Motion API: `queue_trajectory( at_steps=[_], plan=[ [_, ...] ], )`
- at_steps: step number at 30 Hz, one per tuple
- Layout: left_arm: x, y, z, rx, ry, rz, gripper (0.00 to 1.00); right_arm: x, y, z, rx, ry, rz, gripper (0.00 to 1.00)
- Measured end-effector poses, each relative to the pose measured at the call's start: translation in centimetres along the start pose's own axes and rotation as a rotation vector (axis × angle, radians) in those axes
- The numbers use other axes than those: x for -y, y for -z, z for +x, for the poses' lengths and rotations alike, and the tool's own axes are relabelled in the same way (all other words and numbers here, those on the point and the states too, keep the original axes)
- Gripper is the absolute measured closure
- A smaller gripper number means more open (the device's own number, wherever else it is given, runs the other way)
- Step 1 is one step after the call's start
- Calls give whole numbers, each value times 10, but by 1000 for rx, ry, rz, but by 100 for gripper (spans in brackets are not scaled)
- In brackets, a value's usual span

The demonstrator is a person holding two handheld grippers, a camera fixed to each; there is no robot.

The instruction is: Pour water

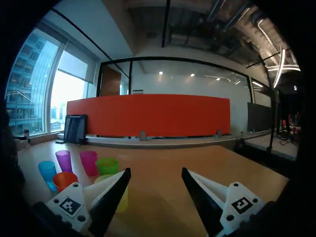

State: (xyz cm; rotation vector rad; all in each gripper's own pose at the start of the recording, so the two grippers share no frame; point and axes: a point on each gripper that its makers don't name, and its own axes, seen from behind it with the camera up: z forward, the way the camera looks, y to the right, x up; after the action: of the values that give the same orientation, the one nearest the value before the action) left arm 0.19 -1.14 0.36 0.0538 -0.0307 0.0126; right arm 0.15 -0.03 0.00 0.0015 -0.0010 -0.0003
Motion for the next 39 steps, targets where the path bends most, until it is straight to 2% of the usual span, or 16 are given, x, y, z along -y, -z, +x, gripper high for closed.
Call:
queue_trajectory(
  at_steps=[6, 14, 20, 27, 32, 39],
  plan=[
    [2, -4, 25, 9, -7, -7, 3, 0, -2, 21, 13, 17, 14, 0],
    [4, -14, 75, 18, -3, -29, 3, 2, -9, 74, 9, 72, 48, 0],
    [2, -24, 114, 30, -1, -54, 3, 5, -14, 113, 13, 44, 83, 0],
    [-7, -34, 164, 16, -7, -90, 3, 1, -20, 155, 7, 40, 94, 0],
    [-18, -37, 197, -6, -11, -126, 3, -3, -22, 184, -5, 45, 92, 0],
    [-33, -38, 218, -7, -17, -183, 3, -3, -23, 220, -48, 72, 98, 0]
  ],
)
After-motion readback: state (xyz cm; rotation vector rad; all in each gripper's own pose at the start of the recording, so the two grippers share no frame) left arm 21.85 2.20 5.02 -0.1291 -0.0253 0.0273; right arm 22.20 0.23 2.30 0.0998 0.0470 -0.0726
